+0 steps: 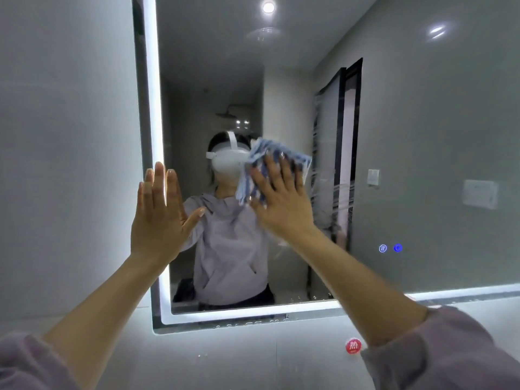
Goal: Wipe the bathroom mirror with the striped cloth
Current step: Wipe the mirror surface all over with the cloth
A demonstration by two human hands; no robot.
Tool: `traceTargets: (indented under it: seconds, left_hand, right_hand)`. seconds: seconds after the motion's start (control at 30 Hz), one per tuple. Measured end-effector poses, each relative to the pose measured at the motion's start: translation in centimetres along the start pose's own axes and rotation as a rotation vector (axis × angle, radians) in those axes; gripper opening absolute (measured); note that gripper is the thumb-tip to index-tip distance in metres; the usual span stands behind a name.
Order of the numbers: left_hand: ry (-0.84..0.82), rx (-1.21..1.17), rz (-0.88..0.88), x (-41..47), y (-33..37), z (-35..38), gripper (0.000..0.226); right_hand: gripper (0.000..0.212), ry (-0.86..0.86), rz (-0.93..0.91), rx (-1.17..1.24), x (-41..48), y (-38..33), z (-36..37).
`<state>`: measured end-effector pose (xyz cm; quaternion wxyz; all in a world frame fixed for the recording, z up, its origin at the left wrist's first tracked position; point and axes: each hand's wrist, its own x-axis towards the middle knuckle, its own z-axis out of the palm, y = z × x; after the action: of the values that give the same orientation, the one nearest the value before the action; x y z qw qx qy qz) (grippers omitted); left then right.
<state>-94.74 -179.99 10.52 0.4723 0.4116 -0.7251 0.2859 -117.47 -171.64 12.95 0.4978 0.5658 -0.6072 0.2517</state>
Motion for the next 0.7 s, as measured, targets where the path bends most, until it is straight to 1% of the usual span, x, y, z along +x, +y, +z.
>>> traceTargets:
  seconds: [0.07,0.17,0.3,0.4,0.47,0.57,0.7]
  left_hand:
    - [0.004,0.005,0.008,0.0,0.0,0.1,0.089]
    - [0.004,0.014,-0.004,0.0,0.0,0.2,0.09]
    - [-0.008,0.018,-0.015,0.0,0.0,0.2,0.092]
    - [-0.015,0.013,-0.016,0.0,-0.1,0.2,0.092]
    - [-0.014,0.002,-0.018,0.0,-0.1,0.2,0.092]
    - [-0.011,0.005,-0.012,0.0,-0.1,0.3,0.091]
    - [-0.014,0.013,-0.009,0.0,-0.3,0.6,0.091]
  right_hand:
    - [0.063,0.022,0.044,0.008,2.3,1.2,-1.2]
    - [0.063,0.036,0.068,0.032,1.6,0.5,-1.1]
    - [0.062,-0.053,0.034,0.054,-5.0,-1.9,1.7]
    - [0.056,-0.115,-0.063,0.079,-11.4,-3.1,3.7]
    - [0.053,-0.139,-0.13,0.081,-13.2,-2.8,4.0]
    - [0.053,-0.157,-0.163,0.07,-11.3,-1.2,3.0]
    - [0.061,-0.075,-0.004,0.024,-3.7,1.0,0.4]
